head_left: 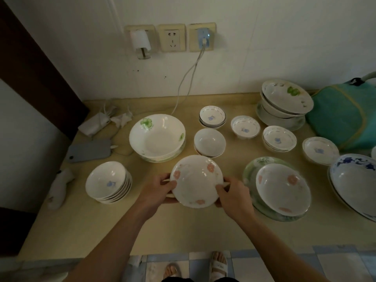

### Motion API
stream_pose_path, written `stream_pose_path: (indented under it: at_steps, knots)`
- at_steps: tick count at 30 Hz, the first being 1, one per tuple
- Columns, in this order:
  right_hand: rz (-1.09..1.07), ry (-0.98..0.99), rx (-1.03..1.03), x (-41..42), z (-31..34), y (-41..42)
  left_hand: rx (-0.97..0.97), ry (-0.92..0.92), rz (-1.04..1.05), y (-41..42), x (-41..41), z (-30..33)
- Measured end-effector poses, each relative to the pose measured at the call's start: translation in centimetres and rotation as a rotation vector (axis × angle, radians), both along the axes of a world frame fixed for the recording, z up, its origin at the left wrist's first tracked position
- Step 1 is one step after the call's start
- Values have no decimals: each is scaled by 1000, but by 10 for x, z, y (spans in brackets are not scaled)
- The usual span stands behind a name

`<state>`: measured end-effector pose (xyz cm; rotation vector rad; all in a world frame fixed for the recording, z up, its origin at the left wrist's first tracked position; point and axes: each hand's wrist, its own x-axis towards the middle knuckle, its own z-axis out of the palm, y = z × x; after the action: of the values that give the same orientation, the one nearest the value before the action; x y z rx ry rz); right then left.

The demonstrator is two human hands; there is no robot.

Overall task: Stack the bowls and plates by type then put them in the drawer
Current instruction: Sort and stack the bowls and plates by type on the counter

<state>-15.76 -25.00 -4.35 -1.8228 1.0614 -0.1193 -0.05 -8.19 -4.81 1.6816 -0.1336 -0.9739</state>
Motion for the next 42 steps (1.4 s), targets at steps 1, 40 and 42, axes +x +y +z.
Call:
stream_pose_path:
  at_steps: [1, 40, 42]
  knots:
    - [26, -6, 13, 8, 1, 6, 4, 6, 26, 10, 3, 0]
    - [-308, -125, -212, -60, 25, 9, -113, -665, -210, -8, -57, 43]
    - [-364, -88, -259, -85, 26, -8, -131, -622, -253, -28, -70, 41]
